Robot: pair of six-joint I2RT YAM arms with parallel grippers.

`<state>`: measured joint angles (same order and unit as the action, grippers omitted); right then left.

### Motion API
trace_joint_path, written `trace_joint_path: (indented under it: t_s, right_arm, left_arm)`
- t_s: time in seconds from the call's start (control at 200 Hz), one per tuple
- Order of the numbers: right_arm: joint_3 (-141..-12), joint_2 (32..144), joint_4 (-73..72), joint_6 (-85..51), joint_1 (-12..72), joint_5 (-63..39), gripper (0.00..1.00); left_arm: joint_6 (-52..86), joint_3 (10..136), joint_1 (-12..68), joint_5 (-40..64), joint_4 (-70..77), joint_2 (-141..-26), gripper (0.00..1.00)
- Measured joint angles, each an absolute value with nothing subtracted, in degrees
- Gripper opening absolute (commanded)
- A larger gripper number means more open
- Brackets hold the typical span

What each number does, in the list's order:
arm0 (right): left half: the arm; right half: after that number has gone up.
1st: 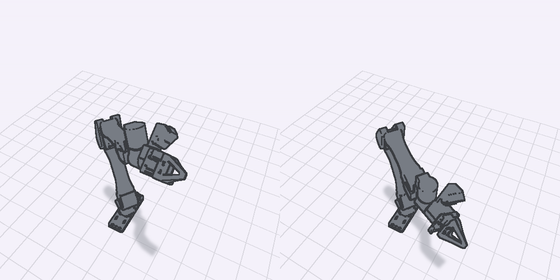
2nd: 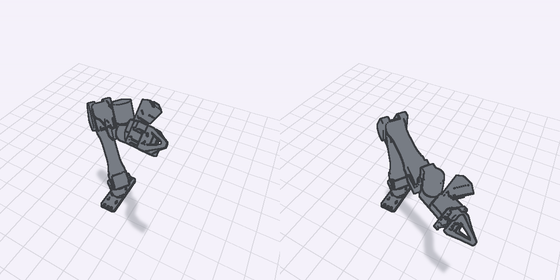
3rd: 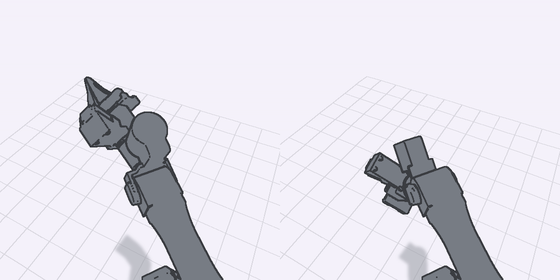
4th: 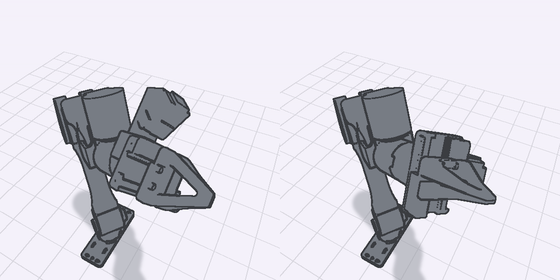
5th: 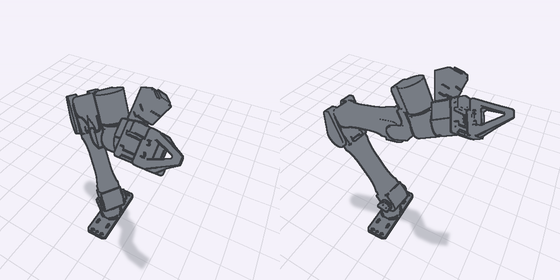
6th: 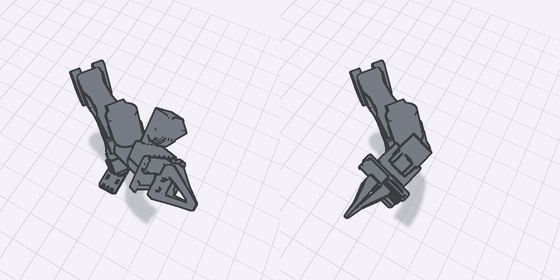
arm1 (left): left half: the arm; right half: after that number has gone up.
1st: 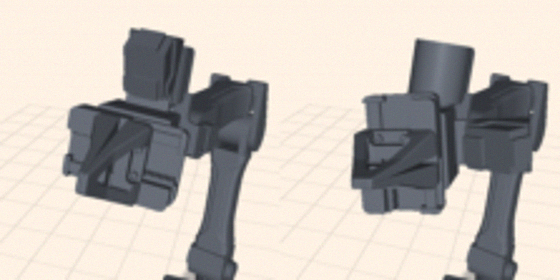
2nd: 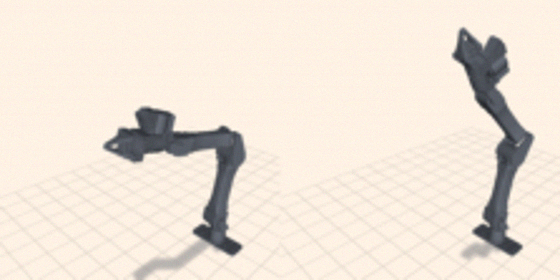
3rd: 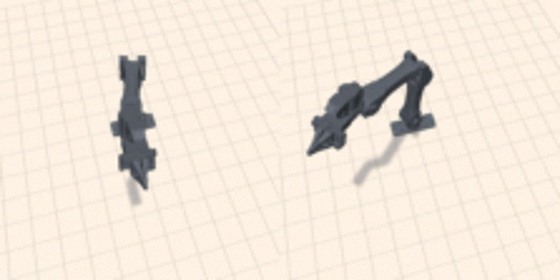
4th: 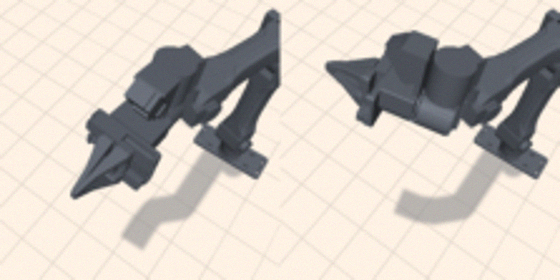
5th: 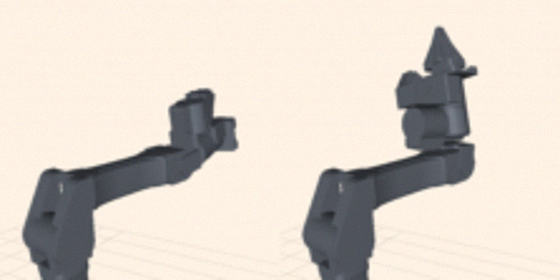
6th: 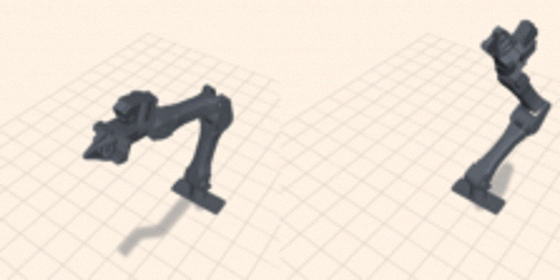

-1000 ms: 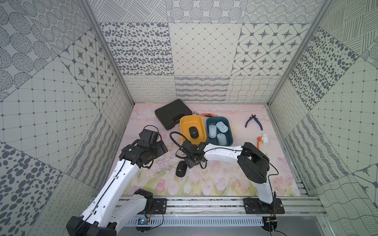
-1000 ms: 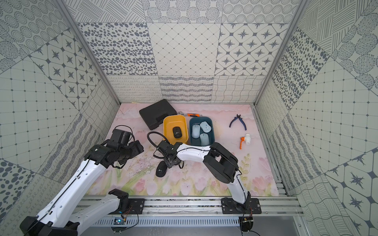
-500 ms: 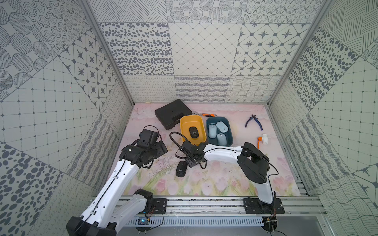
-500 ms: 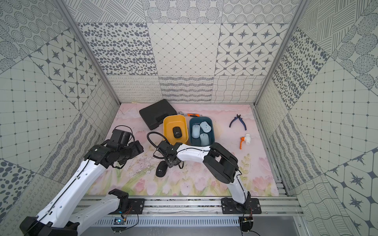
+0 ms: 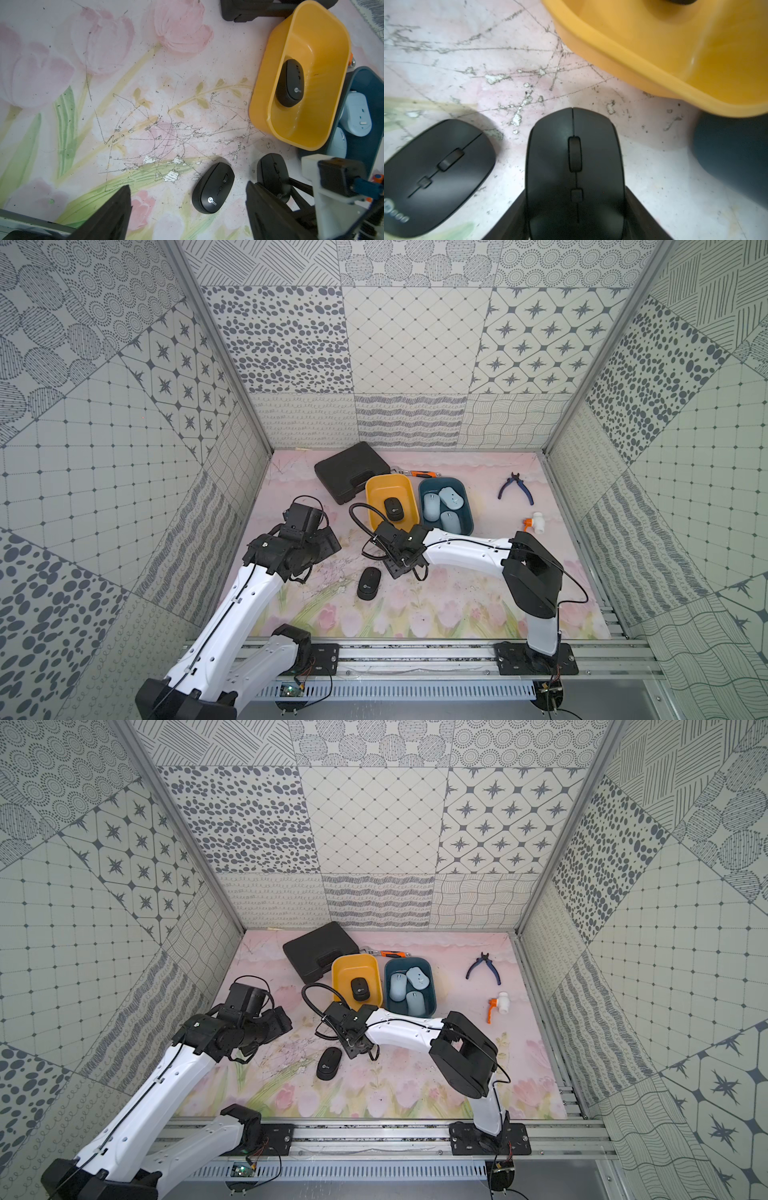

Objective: Place the mice by color into the storage box
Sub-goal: Pick up the mouse from the center of the board, then place the mouse in the storage box.

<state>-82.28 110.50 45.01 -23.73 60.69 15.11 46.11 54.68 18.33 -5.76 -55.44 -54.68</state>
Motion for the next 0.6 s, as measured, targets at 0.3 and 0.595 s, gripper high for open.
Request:
trace_joint_path:
  t_s: [0.3, 0.595]
  right_arm:
    - [-90.63, 108.90, 48.97, -22.79, 58.83, 15.99, 0.60]
    - [-107.37, 116.53, 50.65, -18.46, 51.09, 16.69, 0.60]
  left_arm:
    - [46.13, 54.17, 18.33, -5.74, -55.44, -54.74, 0.89]
    - [46.13, 54.17, 18.33, -5.76, -55.40, -55.27, 0.89]
